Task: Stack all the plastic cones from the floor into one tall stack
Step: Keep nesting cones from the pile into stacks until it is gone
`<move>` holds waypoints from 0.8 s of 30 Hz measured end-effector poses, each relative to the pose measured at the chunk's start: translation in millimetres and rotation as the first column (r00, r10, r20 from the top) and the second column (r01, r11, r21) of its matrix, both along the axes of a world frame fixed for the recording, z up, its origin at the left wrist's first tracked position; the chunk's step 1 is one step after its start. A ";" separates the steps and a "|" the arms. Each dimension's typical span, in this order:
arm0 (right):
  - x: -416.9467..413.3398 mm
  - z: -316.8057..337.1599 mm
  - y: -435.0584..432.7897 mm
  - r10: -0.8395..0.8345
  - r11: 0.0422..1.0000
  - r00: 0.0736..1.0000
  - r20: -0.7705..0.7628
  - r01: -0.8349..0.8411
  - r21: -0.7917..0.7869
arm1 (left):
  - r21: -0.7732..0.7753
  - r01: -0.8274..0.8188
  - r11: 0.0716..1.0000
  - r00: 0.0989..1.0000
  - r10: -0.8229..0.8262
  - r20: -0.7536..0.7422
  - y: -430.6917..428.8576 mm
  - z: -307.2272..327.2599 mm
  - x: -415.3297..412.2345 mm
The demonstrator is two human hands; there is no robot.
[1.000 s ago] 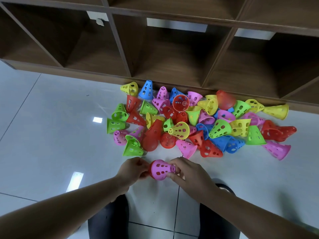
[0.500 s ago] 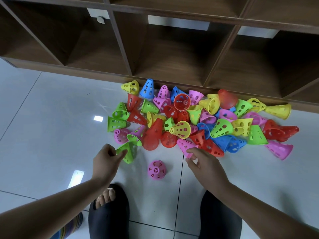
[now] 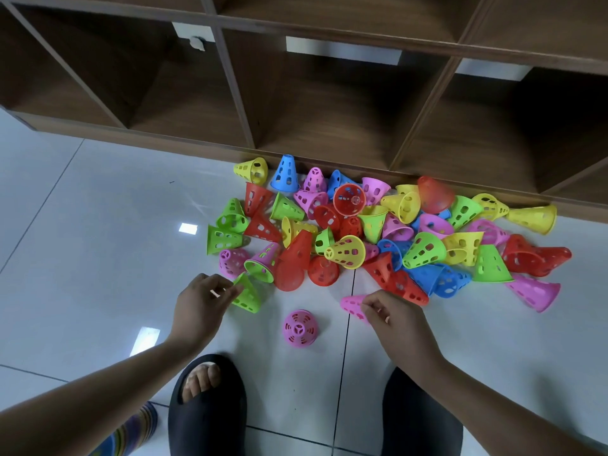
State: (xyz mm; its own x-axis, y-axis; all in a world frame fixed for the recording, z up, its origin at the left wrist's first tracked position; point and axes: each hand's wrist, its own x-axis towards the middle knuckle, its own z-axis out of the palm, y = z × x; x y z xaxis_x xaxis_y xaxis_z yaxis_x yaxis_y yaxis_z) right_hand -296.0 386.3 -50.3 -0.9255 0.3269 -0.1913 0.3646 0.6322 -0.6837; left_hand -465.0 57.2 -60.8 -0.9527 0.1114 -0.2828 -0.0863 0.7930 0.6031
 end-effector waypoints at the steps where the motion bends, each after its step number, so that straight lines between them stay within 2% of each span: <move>1: 0.5 2.1 0.2 -0.005 1.000 1.000 -0.003 0.005 -0.009 | 0.027 0.005 1.000 1.000 -0.005 0.010 2.5 2.7 2.4; 5: 1.6 10.9 -2.0 -0.117 0.980 0.993 0.028 0.120 -0.158 | 0.257 -0.032 0.966 0.991 -0.003 0.134 16.3 20.6 14.6; 9: -3.8 19.0 -3.7 -0.218 0.876 0.973 0.075 0.229 -0.425 | 0.411 -0.043 0.910 0.972 -0.057 0.227 37.1 42.9 23.9; 11: -8.6 22.4 -2.2 -0.304 0.752 0.945 0.123 0.317 -0.578 | 0.457 -0.042 0.888 0.946 -0.111 0.303 45.9 46.4 29.4; 15: -13.5 27.4 -2.8 -0.358 0.411 0.893 0.272 0.412 -0.813 | 0.465 0.003 0.885 0.890 -0.215 0.403 54.3 40.4 42.4; 17: -13.9 29.9 -7.5 -0.335 0.327 0.889 0.312 0.421 -0.846 | 0.435 0.026 0.900 0.878 -0.229 0.420 56.4 34.5 48.3; 19: -13.0 30.1 -12.6 -0.296 0.292 0.895 0.335 0.419 -0.860 | 0.392 0.049 0.919 0.868 -0.233 0.438 57.8 28.4 52.6; 21: -10.5 28.5 -18.6 -0.216 0.315 0.914 0.343 0.397 -0.862 | 0.343 0.066 0.937 0.863 -0.226 0.452 58.2 23.2 55.6; 24: -5.5 23.2 -28.7 -0.069 0.493 0.945 0.319 0.310 -0.813 | 0.311 0.079 0.947 0.866 -0.220 0.448 59.0 20.5 56.5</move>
State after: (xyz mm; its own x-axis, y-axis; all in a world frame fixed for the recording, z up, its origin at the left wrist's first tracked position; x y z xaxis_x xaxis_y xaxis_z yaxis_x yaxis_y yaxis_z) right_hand -301.4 357.6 -27.0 -0.7541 0.0594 -0.6540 0.6098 -0.3062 -0.7310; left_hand -408.5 116.1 -40.3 -0.6772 0.3812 -0.6294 -0.3095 0.6285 0.7136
